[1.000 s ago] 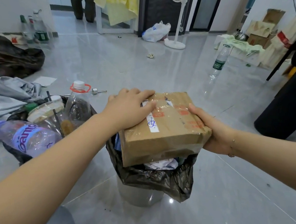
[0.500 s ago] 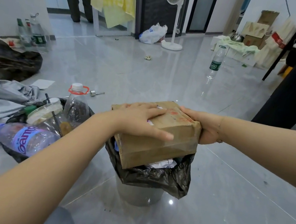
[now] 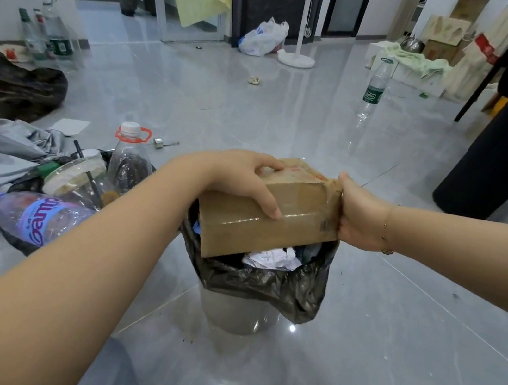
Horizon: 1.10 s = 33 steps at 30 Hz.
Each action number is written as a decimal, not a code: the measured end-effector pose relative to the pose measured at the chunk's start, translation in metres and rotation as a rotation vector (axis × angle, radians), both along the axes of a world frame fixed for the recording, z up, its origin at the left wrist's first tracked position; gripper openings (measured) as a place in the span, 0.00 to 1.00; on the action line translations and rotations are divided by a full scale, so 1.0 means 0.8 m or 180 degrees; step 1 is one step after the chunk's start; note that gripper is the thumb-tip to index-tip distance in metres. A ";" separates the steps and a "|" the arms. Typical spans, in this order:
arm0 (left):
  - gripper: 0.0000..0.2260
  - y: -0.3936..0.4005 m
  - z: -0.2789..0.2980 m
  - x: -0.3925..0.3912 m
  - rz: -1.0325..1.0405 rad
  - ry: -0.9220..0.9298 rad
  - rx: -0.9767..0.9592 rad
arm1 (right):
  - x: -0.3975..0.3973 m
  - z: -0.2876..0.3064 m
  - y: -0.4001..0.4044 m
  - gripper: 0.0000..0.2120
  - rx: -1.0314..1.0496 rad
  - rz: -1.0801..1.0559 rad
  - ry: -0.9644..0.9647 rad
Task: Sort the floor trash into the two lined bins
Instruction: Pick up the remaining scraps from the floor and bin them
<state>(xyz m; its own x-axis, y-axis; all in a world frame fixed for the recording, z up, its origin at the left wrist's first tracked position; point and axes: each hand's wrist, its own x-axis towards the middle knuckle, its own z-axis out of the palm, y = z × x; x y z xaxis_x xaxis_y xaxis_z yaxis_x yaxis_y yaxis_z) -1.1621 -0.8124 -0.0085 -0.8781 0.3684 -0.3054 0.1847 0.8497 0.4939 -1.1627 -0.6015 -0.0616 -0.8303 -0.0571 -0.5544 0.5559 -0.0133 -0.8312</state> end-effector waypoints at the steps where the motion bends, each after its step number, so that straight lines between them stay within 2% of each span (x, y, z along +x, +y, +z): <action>1: 0.39 -0.004 0.001 -0.001 0.0005 -0.0054 0.0022 | 0.005 0.001 -0.002 0.30 0.0034 0.0085 0.0005; 5: 0.38 -0.006 0.006 -0.002 0.0052 -0.0160 -0.0048 | 0.032 0.012 -0.006 0.22 0.0519 0.0176 0.0148; 10: 0.41 0.005 0.009 -0.004 0.0051 -0.0344 -0.0294 | 0.051 -0.001 -0.009 0.12 0.1457 -0.0330 0.0593; 17: 0.46 0.037 0.019 -0.006 -0.0337 -0.0160 -0.1219 | 0.080 -0.016 -0.029 0.22 0.1822 -0.0137 0.0884; 21: 0.43 0.044 0.004 -0.003 -0.0439 0.0312 -0.1235 | 0.096 -0.025 -0.025 0.28 0.2413 0.0033 0.1047; 22: 0.42 0.050 -0.005 0.001 -0.0400 0.0517 -0.1071 | 0.098 -0.026 -0.019 0.30 0.2399 0.0117 0.0856; 24: 0.39 0.062 -0.021 0.008 -0.0319 0.1005 -0.0797 | 0.096 -0.025 -0.009 0.34 0.1917 0.0321 0.0112; 26: 0.38 0.067 -0.029 0.007 -0.0412 0.1293 -0.0697 | 0.090 -0.022 -0.004 0.28 0.1502 0.0737 -0.0577; 29: 0.41 0.063 -0.027 0.001 -0.0782 0.1154 -0.0737 | 0.077 -0.026 0.003 0.17 0.1281 0.0983 -0.0533; 33: 0.41 0.059 -0.027 -0.004 -0.0963 0.1098 -0.0774 | 0.077 -0.031 0.012 0.16 0.1055 0.1032 -0.0254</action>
<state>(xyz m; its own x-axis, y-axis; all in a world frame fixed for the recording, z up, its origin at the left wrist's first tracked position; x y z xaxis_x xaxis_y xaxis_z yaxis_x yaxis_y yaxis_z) -1.1654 -0.7654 -0.0300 -0.8080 0.5757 -0.1254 0.5570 0.8157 0.1559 -1.1011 -0.5918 -0.0865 -0.7530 -0.1156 -0.6478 0.5498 0.4304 -0.7158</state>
